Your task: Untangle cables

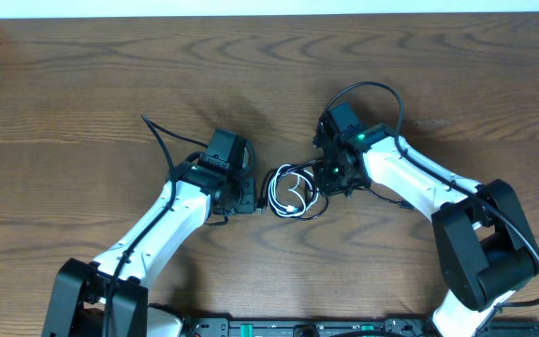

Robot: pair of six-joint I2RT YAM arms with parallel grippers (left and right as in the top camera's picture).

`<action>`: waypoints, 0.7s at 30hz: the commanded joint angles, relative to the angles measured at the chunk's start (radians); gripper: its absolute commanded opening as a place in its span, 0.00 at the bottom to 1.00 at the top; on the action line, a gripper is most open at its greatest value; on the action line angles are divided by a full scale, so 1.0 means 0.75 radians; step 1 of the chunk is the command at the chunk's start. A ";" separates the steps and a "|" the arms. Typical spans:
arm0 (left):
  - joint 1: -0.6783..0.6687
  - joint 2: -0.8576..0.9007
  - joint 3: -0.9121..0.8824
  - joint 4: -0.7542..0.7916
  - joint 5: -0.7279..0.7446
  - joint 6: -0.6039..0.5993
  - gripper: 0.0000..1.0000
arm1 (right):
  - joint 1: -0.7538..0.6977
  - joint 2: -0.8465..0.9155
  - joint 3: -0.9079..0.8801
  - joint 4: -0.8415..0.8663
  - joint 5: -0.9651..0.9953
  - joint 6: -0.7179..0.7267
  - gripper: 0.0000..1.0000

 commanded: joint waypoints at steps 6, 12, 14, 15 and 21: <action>0.007 0.013 0.003 0.007 -0.018 -0.012 0.33 | 0.077 0.090 0.010 0.034 -0.054 0.073 0.12; 0.007 0.014 -0.038 0.100 -0.018 -0.012 0.33 | 0.149 0.159 0.010 0.114 0.140 0.215 0.16; 0.007 0.022 -0.063 0.142 -0.018 -0.012 0.33 | 0.167 0.163 0.010 0.108 0.202 0.215 0.20; 0.007 0.028 -0.070 0.154 -0.019 -0.013 0.33 | 0.176 0.162 0.010 0.105 0.234 0.215 0.22; 0.007 0.123 -0.075 0.195 -0.019 -0.012 0.33 | 0.231 0.162 0.017 0.091 0.334 0.214 0.34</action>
